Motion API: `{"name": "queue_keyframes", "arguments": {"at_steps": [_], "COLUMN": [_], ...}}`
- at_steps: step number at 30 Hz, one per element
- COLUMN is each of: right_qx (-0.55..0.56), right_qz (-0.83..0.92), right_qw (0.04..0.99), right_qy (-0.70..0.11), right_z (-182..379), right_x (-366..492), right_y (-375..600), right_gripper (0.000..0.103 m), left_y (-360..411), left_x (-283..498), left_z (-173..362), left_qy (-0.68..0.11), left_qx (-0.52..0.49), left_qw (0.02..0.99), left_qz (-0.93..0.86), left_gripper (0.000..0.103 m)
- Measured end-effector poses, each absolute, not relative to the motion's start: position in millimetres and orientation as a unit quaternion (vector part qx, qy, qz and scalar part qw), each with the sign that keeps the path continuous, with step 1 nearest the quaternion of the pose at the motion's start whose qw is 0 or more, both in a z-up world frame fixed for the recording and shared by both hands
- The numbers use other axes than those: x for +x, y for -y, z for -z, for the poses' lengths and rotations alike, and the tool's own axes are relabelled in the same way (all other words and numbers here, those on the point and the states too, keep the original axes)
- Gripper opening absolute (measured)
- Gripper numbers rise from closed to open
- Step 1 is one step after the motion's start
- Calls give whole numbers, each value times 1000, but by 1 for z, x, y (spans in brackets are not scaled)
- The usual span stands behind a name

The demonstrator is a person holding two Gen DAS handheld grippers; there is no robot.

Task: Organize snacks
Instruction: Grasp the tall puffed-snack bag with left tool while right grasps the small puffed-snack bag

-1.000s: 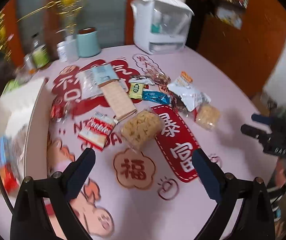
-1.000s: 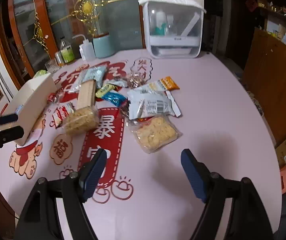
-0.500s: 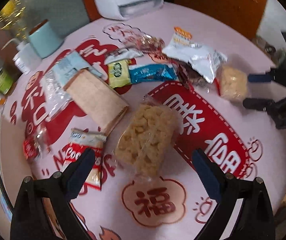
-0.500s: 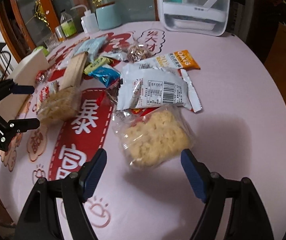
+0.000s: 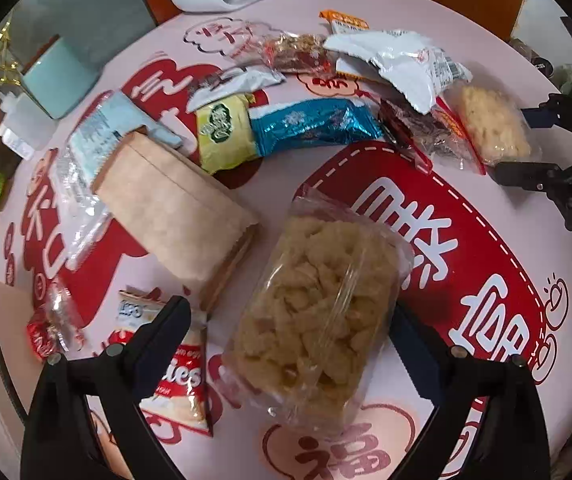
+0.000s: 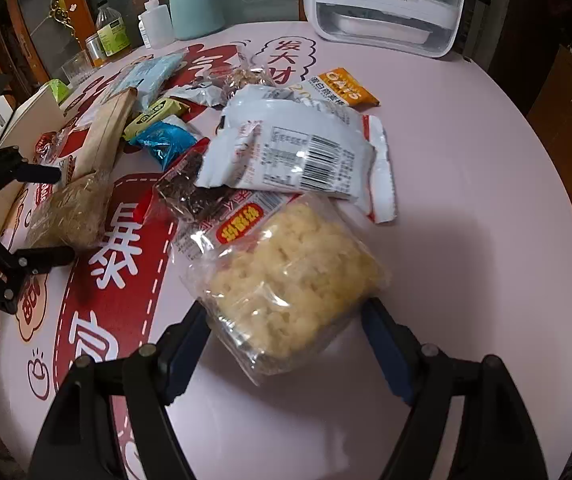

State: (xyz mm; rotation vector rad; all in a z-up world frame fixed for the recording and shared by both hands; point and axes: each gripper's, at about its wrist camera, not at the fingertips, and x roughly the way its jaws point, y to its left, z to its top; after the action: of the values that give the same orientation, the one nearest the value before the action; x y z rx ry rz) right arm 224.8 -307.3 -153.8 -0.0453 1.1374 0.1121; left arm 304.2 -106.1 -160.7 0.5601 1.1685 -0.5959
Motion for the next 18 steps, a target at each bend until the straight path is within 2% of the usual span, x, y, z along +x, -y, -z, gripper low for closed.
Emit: {"name": "queue_keyframes", "arguments": {"at_steps": [6, 7, 10, 11, 15, 16, 18], "right_qx": [-31, -25, -7, -1, 5, 4, 3], "right_qz": [-42, -45, -55, -61, -65, -69, -72], "right_qw": [846, 848, 857, 862, 876, 879, 882], "right_qy": [-531, -527, -512, -504, -479, -473, -465], "right_z": [156, 155, 154, 153, 148, 146, 141], "right_x": [229, 229, 227, 225, 216, 213, 208], "right_y": [303, 303, 305, 306, 304, 303, 300], "right_gripper": [78, 78, 72, 68, 63, 56, 56], "left_y": [110, 111, 113, 113, 114, 113, 110], "left_x": [308, 308, 304, 303, 291, 287, 281], "left_z": [162, 161, 157, 156, 153, 152, 148], "left_qy": [-534, -534, -533, -537, -532, -529, -525], "left_qx": [255, 253, 240, 238, 237, 236, 231], "left_qw": [758, 758, 758, 758, 765, 768, 773], "left_qz": [274, 276, 288, 284, 275, 273, 271], "left_gripper": [96, 92, 64, 64, 63, 63, 63]}}
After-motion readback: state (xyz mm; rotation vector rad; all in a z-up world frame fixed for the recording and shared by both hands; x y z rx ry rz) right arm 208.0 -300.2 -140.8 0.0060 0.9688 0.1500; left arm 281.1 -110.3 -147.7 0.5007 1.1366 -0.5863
